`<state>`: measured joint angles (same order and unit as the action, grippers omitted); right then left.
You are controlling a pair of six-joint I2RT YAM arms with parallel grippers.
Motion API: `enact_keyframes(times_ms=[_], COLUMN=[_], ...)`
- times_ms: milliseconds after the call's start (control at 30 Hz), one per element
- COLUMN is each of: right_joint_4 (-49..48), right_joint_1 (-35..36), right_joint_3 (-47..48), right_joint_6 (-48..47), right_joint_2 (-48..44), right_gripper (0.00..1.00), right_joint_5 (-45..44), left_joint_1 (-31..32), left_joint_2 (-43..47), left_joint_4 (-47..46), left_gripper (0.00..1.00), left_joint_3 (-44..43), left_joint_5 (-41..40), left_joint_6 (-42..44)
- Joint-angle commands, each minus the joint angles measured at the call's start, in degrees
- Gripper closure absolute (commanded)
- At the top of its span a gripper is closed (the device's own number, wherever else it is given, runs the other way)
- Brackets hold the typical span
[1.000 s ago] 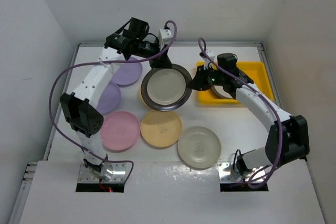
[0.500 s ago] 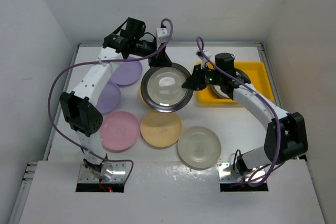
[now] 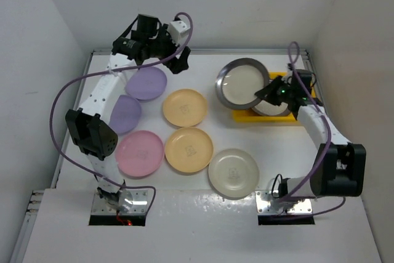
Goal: Place the plates into the plastic bin on the countertop
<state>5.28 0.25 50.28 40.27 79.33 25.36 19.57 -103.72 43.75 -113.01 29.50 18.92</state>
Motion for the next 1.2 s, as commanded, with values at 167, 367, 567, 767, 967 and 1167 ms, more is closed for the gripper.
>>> enact_keyframes(times_ms=[167,367,567,767,967,1167], right_joint_4=[4.3,6.4,12.0,25.6,33.8,38.8], right_joint_1=[-17.6,-19.3,-19.3,-18.0,-14.3,-11.7], right_joint_3=[4.6,8.8,15.2,18.7,24.9,31.4], right_joint_6=[12.2,11.8,8.0,1.8,-3.5,-5.7], right_joint_2=[4.3,13.4,20.7,23.4,27.2,31.8], right_gripper=[1.0,1.0,0.83,0.35,0.32,0.32], right_joint_5=[-9.2,-8.1,-5.8,-16.0,-28.8,-35.9], left_joint_1=[-7.0,-10.6,-11.9,-12.5,-13.0,-13.0], left_joint_2=[8.3,11.4,12.7,13.7,13.7,13.7], left_joint_4=[-3.3,-2.8,-2.8,-2.8,-2.8,-2.3], left_gripper=[0.0,0.0,0.0,0.0,0.0,0.0], left_joint_3=[8.5,19.0,25.1,26.5,26.5,26.5], left_joint_5=[-13.8,-12.0,-12.0,-10.2,-8.5,-8.6], left_joint_6=[-1.1,-2.4,-3.6,-4.2,-4.7,-4.7])
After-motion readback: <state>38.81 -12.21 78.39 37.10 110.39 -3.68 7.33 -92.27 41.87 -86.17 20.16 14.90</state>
